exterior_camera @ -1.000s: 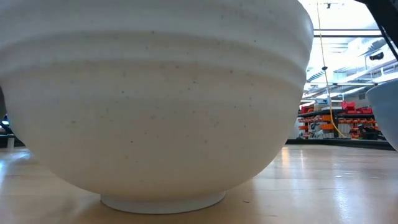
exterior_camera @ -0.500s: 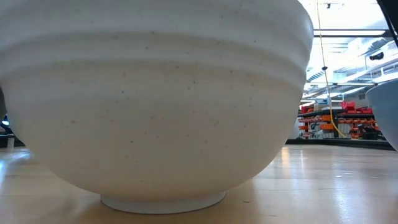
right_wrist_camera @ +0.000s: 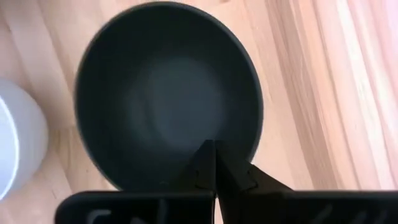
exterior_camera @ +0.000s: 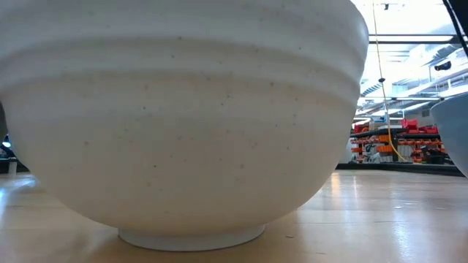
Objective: Nest bowls inside each other
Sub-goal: Stack the right black bowl on top of the top white bowl
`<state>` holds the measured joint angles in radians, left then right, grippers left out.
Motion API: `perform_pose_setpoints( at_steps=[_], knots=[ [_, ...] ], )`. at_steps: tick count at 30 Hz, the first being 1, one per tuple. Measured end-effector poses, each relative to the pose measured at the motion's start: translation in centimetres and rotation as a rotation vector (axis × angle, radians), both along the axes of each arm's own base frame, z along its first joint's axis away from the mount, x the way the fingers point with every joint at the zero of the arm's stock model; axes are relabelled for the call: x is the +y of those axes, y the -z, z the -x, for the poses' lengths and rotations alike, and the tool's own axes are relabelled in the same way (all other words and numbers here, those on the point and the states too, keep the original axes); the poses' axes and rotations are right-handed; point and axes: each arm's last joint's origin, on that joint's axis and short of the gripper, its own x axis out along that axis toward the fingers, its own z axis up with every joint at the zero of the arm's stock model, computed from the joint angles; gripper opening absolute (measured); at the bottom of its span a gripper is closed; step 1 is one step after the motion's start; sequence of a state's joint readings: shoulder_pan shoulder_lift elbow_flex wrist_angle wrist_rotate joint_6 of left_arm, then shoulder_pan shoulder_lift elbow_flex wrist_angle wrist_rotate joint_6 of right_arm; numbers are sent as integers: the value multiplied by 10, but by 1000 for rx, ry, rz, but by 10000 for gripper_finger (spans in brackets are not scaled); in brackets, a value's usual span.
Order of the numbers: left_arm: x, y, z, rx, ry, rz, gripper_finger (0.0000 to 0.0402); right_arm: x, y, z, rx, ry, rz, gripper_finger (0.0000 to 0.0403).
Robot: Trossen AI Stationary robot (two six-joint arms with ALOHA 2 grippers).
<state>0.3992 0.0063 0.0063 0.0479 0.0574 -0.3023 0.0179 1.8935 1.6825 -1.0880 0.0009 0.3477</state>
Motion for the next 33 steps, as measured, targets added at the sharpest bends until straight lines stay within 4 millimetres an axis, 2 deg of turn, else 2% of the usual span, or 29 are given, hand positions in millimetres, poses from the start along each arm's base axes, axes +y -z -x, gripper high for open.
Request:
perform_pose_setpoints(
  at_steps=[15,19,28,33],
  knots=[
    [0,0,0,0,0,0,23,-21,36,10,90,54,-4,2],
    [0,0,0,0,0,0,28,-21,35,9,81,53,-5,1],
    [0,0,0,0,0,0,34,-18,17,-1,-11,4,6,0],
    [0,0,0,0,0,0,27,-29,13,-11,-127,-32,-12,0]
  ],
)
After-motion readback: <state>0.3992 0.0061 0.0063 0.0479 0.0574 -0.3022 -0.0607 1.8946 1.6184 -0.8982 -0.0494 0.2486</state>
